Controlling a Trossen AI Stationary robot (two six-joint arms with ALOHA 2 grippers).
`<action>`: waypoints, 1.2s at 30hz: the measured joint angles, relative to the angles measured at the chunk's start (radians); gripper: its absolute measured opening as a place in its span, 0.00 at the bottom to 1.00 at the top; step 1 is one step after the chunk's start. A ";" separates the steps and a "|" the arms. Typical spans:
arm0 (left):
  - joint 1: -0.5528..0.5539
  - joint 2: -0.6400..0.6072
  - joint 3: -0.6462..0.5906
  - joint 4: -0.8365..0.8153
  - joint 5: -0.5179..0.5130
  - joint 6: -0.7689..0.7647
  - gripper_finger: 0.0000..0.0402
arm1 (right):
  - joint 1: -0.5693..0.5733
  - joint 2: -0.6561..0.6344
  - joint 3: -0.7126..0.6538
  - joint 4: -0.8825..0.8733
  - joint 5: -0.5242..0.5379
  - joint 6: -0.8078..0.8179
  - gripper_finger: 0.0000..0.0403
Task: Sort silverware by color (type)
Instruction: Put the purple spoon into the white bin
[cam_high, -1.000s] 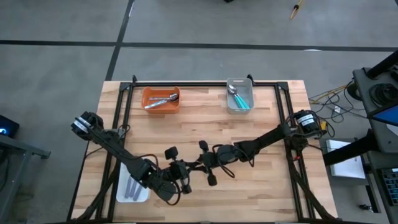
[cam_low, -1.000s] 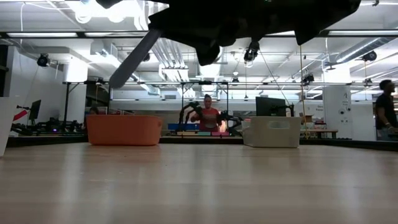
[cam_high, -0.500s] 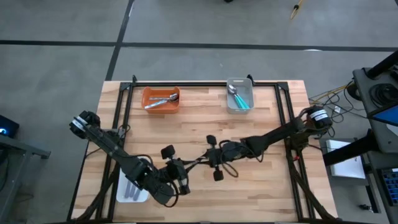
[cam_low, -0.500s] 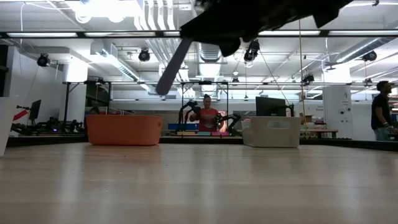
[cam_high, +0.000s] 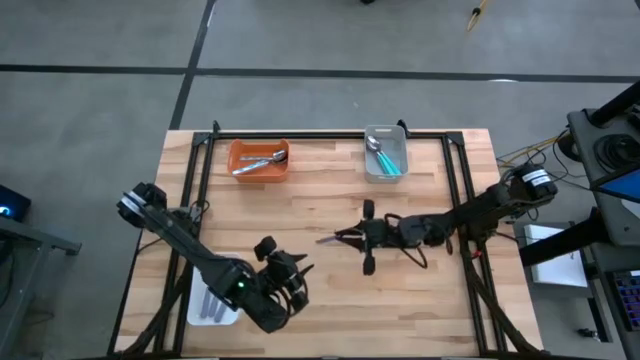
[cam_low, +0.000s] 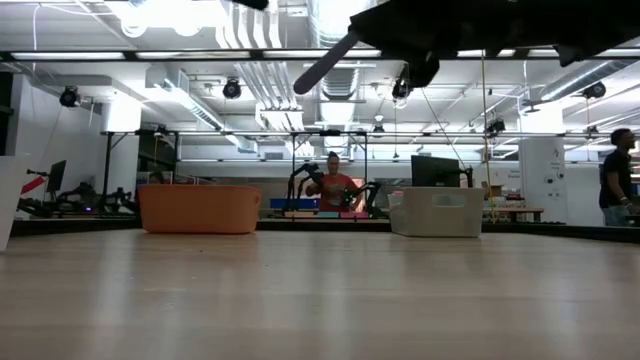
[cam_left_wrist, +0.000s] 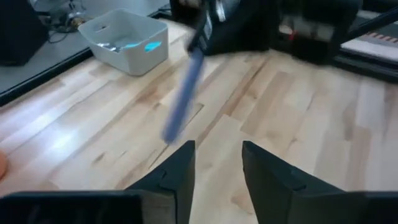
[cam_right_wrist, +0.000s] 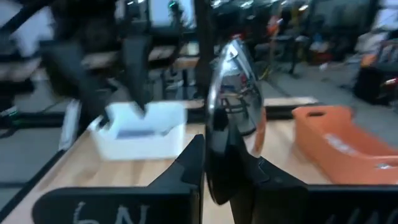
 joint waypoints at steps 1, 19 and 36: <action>0.002 0.014 0.000 0.003 -0.004 -0.004 0.29 | -0.004 0.000 0.001 0.016 0.015 -0.008 0.07; 0.091 0.334 0.288 -0.132 -0.330 0.036 0.31 | -0.023 -0.045 0.025 -0.105 0.074 0.079 0.07; 0.118 0.482 0.715 -0.707 -0.186 -0.062 0.31 | -0.023 -0.150 0.020 -0.197 0.067 0.086 0.07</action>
